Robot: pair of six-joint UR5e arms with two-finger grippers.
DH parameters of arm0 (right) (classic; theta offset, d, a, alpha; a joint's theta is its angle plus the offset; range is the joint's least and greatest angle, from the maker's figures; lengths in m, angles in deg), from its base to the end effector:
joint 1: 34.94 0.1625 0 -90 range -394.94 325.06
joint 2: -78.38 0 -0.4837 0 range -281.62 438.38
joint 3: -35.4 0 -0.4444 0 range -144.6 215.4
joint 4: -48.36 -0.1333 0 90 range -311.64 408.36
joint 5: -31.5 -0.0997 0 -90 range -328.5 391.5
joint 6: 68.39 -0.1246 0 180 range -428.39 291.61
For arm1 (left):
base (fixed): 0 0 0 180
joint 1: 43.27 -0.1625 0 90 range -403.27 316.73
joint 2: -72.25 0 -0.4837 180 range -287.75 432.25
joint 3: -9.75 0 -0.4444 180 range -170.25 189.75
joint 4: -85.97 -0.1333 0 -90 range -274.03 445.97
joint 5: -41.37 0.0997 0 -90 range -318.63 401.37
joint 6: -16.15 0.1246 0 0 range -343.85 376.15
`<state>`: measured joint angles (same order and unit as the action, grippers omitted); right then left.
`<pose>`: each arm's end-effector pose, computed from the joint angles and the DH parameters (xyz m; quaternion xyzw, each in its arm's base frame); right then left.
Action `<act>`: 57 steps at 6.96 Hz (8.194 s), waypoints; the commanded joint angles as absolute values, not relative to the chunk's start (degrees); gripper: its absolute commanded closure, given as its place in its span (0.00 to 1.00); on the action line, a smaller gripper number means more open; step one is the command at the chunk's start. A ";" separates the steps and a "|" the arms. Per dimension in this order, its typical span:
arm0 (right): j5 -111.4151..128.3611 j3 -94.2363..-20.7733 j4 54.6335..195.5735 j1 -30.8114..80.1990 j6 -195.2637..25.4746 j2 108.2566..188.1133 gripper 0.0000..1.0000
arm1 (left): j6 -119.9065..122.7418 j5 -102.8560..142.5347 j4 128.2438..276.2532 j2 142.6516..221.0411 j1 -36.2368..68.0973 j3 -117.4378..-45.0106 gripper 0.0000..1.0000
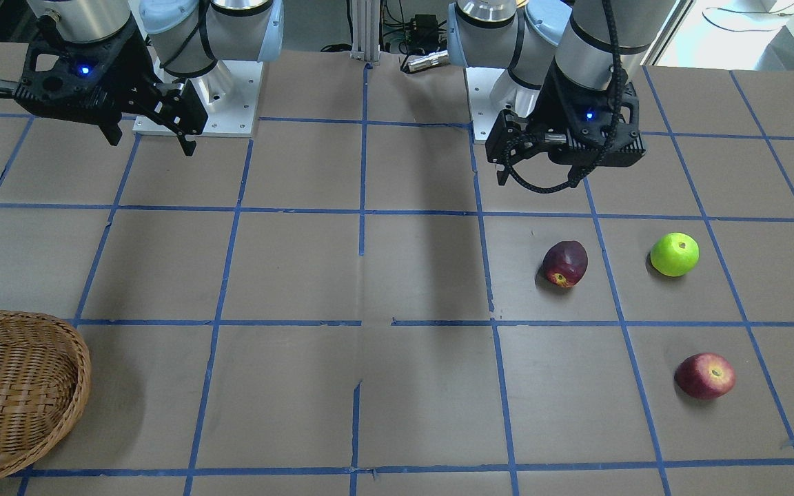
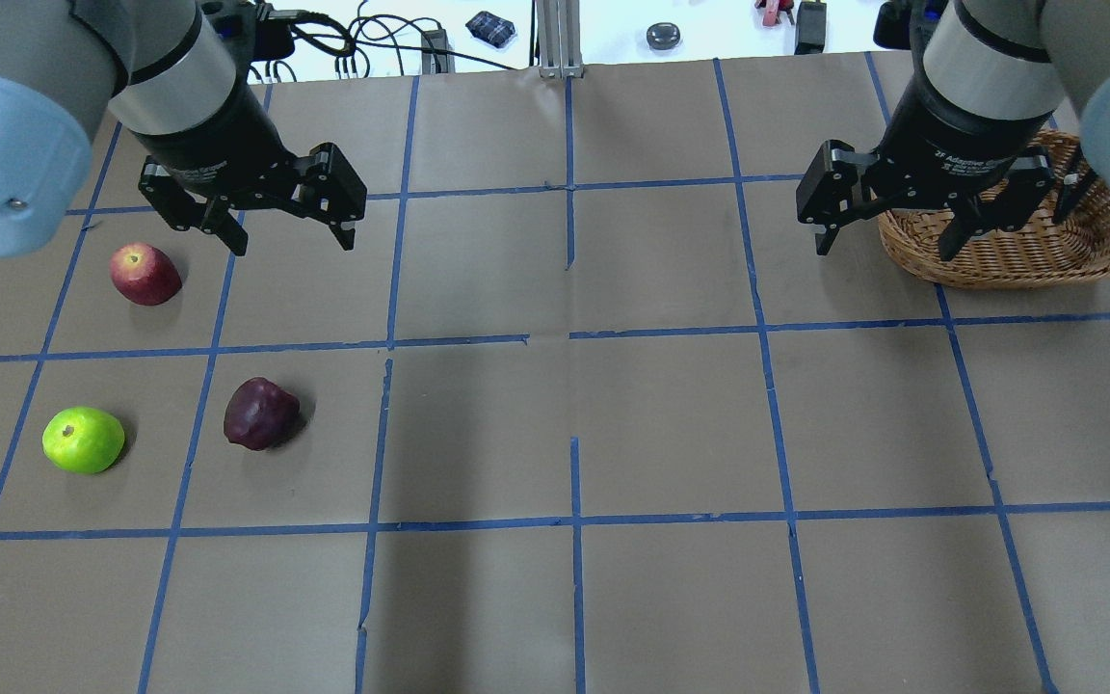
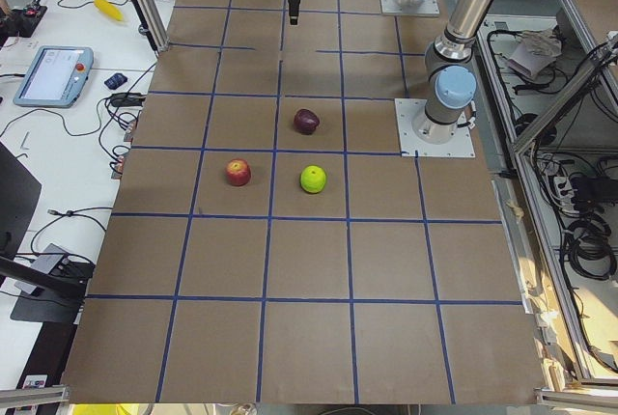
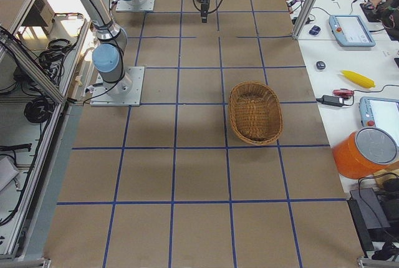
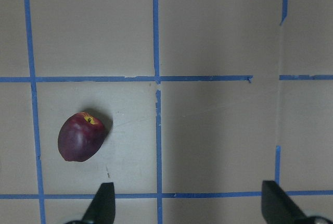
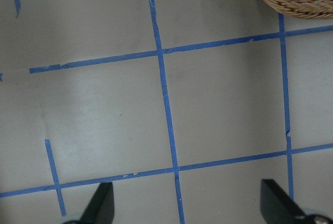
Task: Put all apples into basket
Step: 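Move the left gripper down toward the dark red apple, then close the left gripper around the dark red apple, then carry the dark red apple with the left gripper to the table center, then release the dark red apple with the left gripper while the right gripper approaches, then grasp the dark red apple with right gripper while left grasps green apple, then carry dark red apple to basket with right gripper while left brings green apple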
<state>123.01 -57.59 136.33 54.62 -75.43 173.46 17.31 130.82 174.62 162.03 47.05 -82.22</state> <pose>0.1262 -0.5021 0.5361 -0.0652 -0.9978 0.0013 0.0131 -0.1375 -0.5404 0.5073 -0.0129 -0.9999 -0.0035 0.0048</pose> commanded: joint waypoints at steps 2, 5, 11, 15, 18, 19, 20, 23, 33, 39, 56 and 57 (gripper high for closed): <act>123.08 -57.59 136.34 54.62 -75.42 173.47 0.00 | 41.63 130.93 163.64 163.21 34.99 -97.42 0.00; 123.08 -57.59 136.34 54.62 -75.42 173.39 0.00 | 51.08 134.44 140.96 167.51 33.11 -111.07 0.00; 123.08 -57.59 136.34 54.62 -75.34 173.39 0.00 | 52.01 136.63 135.89 174.99 33.11 -114.00 0.00; 123.08 -57.59 136.34 54.62 -74.82 173.30 0.00 | 43.18 136.03 136.67 174.20 34.68 -110.95 0.74; 123.08 -57.59 136.07 53.48 -74.90 173.30 0.00 | 21.01 130.42 145.20 175.69 45.10 -100.16 0.72; 123.08 -57.59 136.25 53.48 -74.64 173.30 0.00 | 11.15 128.32 145.21 177.27 51.16 -97.42 0.71; 123.25 -57.59 136.07 53.48 -74.63 173.30 0.00 | 2.18 128.12 144.16 179.98 56.70 -95.74 0.71; 124.12 -58.73 138.69 53.39 -75.59 170.42 0.00 | -9.07 125.83 136.07 190.35 66.75 -87.92 0.71; 111.74 -57.85 152.50 56.80 -75.42 155.74 0.00 | 18.49 127.23 161.26 176.07 43.43 -84.38 0.00; 110.16 -57.94 167.01 71.14 -80.61 139.38 0.00 | 65.48 144.29 158.52 176.75 16.96 -92.53 0.00; 126.33 -38.60 154.94 32.08 -47.08 136.33 1.00 | 9.32 128.93 156.11 174.71 44.81 -98.55 0.66; 127.81 -38.60 162.10 29.08 -43.12 132.30 1.00 | -0.37 127.17 155.06 176.04 51.85 -96.01 0.66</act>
